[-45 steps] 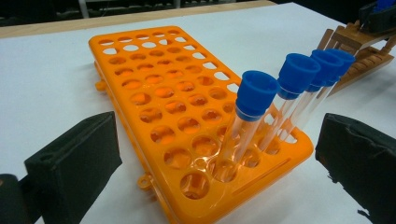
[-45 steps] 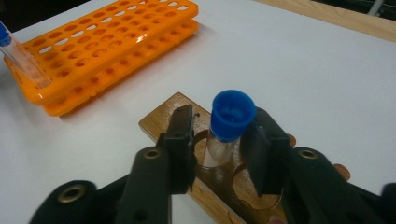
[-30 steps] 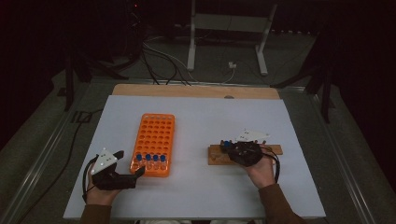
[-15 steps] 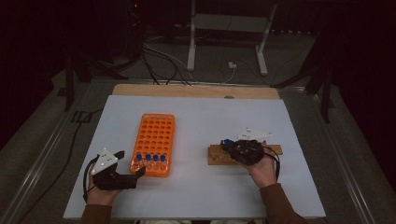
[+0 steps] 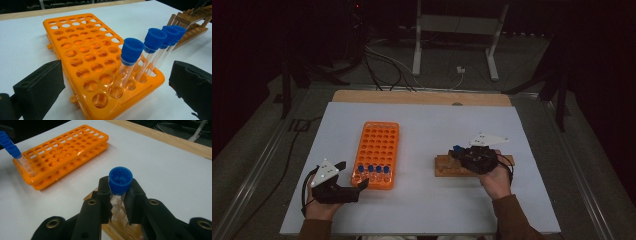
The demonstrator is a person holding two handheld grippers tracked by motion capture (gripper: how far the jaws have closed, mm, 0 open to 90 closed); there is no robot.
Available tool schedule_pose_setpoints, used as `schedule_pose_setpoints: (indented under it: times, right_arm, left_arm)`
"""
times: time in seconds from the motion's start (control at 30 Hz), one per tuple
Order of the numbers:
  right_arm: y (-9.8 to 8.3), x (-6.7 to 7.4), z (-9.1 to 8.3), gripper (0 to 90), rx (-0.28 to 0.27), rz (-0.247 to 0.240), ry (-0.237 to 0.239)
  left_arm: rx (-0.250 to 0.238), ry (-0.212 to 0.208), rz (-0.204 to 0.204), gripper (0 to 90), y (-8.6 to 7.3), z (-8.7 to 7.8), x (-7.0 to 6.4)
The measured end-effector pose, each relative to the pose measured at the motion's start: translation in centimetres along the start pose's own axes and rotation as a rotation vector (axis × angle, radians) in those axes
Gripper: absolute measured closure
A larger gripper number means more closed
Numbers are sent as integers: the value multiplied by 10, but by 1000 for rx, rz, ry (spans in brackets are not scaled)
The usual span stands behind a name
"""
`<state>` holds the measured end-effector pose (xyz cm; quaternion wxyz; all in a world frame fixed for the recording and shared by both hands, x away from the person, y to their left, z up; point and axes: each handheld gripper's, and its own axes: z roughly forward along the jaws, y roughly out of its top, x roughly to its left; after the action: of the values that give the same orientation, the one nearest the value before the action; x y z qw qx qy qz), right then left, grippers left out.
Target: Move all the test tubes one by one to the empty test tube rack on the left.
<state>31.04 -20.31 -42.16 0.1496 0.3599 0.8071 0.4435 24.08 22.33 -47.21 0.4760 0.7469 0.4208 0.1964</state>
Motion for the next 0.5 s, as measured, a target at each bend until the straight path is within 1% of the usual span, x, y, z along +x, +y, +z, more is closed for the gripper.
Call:
schedule_pose_setpoints:
  times: [0.23, 0.5]
  right_arm:
    - [7, 0, -6, 767, -18, -4, -2]
    - [16, -2, -15, 767, -48, 2, 4]
  left_arm:
    - [0, -3, 4, 4, 2, 0, -1]
    - [-3, -8, 8, 4, 5, -1, -4]
